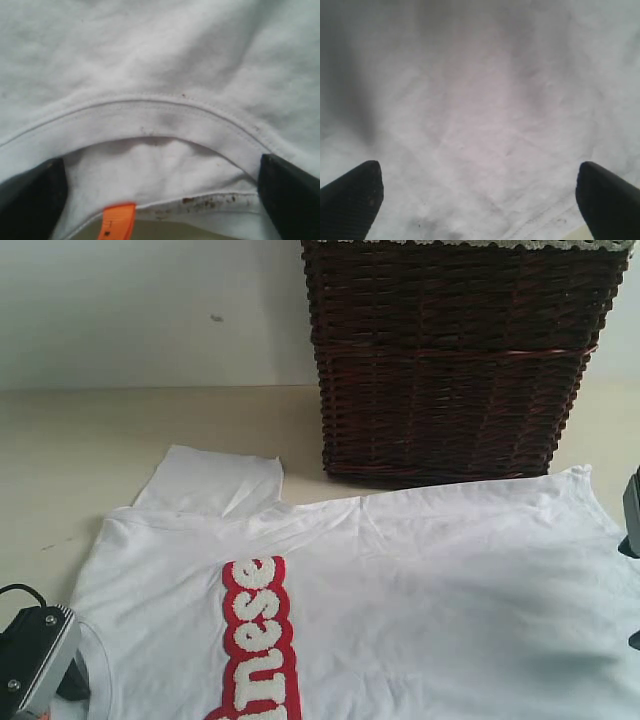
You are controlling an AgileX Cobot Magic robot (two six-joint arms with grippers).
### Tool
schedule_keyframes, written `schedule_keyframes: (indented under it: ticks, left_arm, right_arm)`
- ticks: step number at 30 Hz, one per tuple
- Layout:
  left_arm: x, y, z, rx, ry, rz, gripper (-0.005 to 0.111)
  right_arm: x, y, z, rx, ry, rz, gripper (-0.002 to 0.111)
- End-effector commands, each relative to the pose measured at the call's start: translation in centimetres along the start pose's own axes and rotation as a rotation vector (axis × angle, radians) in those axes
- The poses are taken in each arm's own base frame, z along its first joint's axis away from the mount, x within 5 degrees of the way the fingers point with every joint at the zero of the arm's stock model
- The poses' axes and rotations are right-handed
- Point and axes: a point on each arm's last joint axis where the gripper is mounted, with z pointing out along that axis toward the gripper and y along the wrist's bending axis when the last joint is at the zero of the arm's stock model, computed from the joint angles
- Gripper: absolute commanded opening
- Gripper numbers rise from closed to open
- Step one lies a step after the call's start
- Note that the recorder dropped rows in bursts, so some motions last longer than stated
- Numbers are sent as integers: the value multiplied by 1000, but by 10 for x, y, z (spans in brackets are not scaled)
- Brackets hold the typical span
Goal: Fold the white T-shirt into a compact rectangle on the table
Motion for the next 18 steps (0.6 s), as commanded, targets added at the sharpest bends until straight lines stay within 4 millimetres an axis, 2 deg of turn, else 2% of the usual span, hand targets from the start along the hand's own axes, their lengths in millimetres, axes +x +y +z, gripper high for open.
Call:
schedule_keyframes:
  ticks: [1, 4, 6, 10, 13, 16, 18]
  left_arm:
    - [2, -4, 6, 41, 11, -4, 105]
    - [2, -4, 6, 41, 11, -4, 105]
    - [2, -4, 6, 41, 11, -4, 105]
    - [2, -4, 6, 41, 11, -4, 105]
    - [2, -4, 6, 41, 11, -4, 105]
    - [2, -4, 6, 41, 11, -4, 105]
    - [2, -4, 6, 41, 11, -4, 105]
  right_arm:
    - [0, -2, 1, -1, -9, 216, 105]
    - [-5, -5, 0, 31, -74, 341, 105]
    - [-6, -4, 0, 15, -82, 335, 105]
    - [0, 6, -4, -142, 6, 55, 105]
    - [7, 7, -21, -309, 79, -181, 105]
    - [8, -7, -44, -348, 15, -316, 105]
    - [4, -21, -55, -289, -9, -311, 105]
